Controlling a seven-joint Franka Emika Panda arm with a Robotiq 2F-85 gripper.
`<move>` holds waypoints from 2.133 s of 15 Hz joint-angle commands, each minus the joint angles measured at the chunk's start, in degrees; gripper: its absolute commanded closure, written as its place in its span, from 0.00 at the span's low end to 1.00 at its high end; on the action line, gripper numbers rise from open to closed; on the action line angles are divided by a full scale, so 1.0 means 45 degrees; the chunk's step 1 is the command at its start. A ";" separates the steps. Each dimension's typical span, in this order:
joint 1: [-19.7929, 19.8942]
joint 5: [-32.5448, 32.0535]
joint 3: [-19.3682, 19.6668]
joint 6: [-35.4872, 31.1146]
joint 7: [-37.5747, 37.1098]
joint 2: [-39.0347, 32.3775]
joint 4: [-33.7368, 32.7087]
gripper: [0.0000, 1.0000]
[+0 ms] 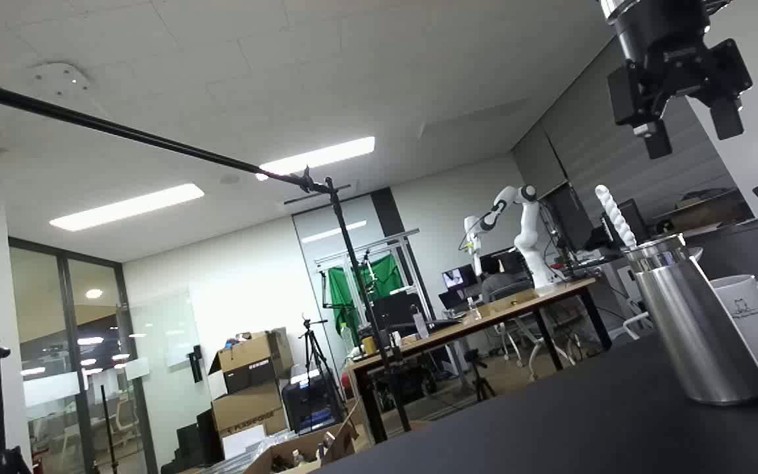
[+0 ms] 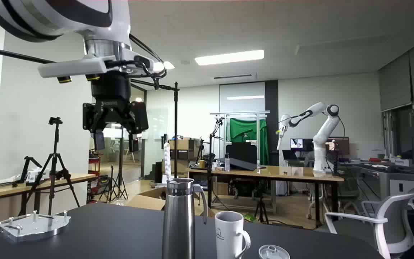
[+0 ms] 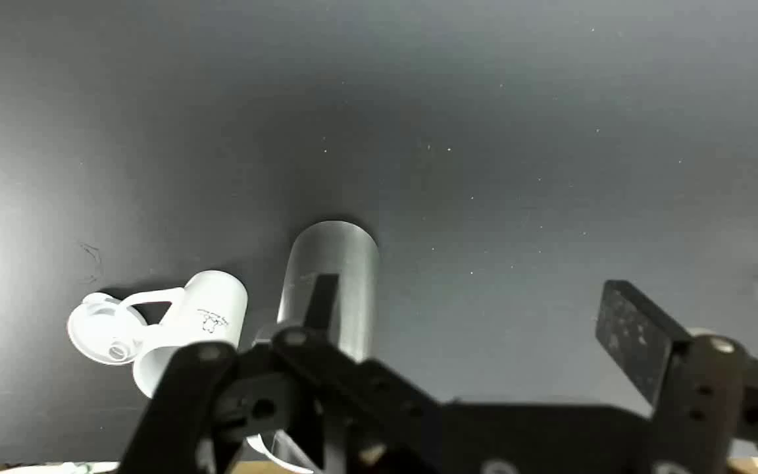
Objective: Use the brush to clean the silver bottle
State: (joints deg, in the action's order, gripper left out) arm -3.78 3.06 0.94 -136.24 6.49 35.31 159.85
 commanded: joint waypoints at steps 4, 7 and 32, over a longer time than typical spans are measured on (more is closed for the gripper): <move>-0.0016 -0.0019 0.0014 0.0044 -0.0018 0.0001 -0.0023 0.00; -0.0016 -0.0019 0.0014 0.0044 -0.0018 0.0001 -0.0024 0.00; 0.0136 -0.2615 -0.0723 0.6047 -0.2033 -0.9238 -1.1152 0.00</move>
State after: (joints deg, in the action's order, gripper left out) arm -3.36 -8.78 -2.35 -111.36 -1.38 -3.36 114.21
